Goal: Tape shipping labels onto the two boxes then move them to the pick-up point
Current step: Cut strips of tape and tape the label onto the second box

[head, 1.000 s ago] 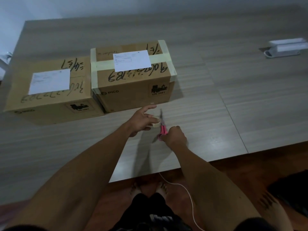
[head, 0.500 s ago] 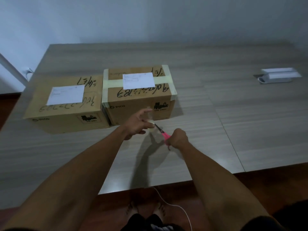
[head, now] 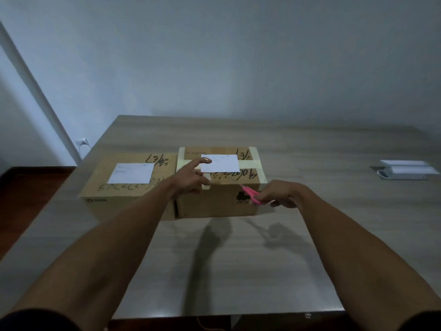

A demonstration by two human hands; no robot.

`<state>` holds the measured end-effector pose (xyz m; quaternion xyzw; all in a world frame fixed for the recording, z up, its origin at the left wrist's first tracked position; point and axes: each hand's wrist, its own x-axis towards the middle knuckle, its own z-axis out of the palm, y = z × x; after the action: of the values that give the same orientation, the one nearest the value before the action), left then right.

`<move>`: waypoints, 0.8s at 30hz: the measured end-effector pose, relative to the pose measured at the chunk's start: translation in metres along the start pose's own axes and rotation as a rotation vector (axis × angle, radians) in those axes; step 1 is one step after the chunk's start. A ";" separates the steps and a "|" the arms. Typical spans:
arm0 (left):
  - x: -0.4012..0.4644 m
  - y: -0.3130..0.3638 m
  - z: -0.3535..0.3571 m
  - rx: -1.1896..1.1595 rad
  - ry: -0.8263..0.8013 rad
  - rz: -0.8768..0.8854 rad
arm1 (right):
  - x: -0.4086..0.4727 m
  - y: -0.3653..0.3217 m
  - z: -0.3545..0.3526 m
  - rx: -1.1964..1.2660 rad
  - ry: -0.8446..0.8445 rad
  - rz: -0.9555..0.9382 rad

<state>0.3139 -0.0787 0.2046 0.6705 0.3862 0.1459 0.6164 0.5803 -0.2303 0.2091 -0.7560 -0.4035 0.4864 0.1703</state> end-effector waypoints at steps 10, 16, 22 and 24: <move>-0.001 0.027 -0.027 0.027 -0.045 -0.029 | 0.013 -0.064 -0.024 -0.071 -0.122 -0.106; 0.006 0.034 -0.033 0.059 -0.107 -0.073 | 0.025 -0.084 -0.031 -0.181 -0.148 -0.132; 0.017 0.034 -0.033 0.103 -0.154 -0.083 | 0.032 -0.092 -0.034 -0.225 -0.160 -0.109; 0.020 0.035 -0.031 0.104 -0.162 -0.083 | 0.034 -0.092 -0.035 -0.232 -0.157 -0.102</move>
<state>0.3183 -0.0409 0.2377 0.6949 0.3694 0.0454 0.6154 0.5772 -0.1422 0.2647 -0.7087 -0.5072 0.4849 0.0742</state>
